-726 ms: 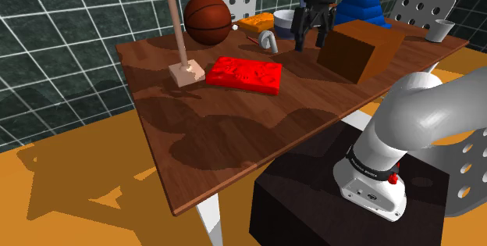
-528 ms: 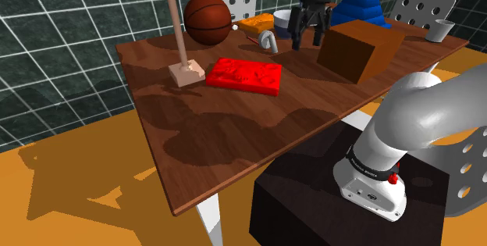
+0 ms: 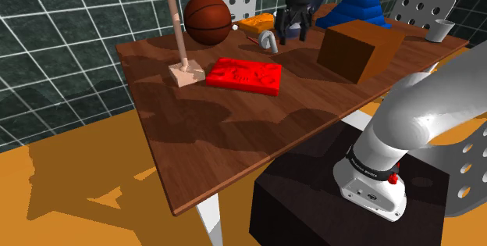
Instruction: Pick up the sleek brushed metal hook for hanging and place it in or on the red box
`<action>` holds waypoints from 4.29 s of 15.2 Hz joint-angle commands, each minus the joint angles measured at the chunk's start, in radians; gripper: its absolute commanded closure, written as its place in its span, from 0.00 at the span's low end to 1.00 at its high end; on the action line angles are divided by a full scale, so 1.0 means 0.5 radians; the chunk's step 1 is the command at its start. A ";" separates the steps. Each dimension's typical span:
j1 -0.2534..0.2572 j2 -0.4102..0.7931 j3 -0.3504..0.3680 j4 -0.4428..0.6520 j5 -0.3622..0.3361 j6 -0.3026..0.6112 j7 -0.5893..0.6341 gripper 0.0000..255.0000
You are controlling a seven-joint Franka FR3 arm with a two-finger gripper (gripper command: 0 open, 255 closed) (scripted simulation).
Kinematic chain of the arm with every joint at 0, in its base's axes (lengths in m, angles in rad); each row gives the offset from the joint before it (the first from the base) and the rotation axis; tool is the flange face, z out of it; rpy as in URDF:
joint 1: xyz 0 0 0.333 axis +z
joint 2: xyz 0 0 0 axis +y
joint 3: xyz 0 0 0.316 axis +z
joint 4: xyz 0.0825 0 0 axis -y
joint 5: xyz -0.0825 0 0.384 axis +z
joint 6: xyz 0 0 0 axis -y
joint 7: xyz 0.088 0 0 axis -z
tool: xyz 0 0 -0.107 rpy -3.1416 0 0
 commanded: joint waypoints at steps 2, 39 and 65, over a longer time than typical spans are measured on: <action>-0.022 0.236 -0.058 0.158 -0.035 0.061 -0.067 0.00; -0.305 1.975 -0.272 1.754 0.057 0.101 -0.437 0.00; -0.333 1.968 -0.282 2.177 0.052 -0.326 -0.444 1.00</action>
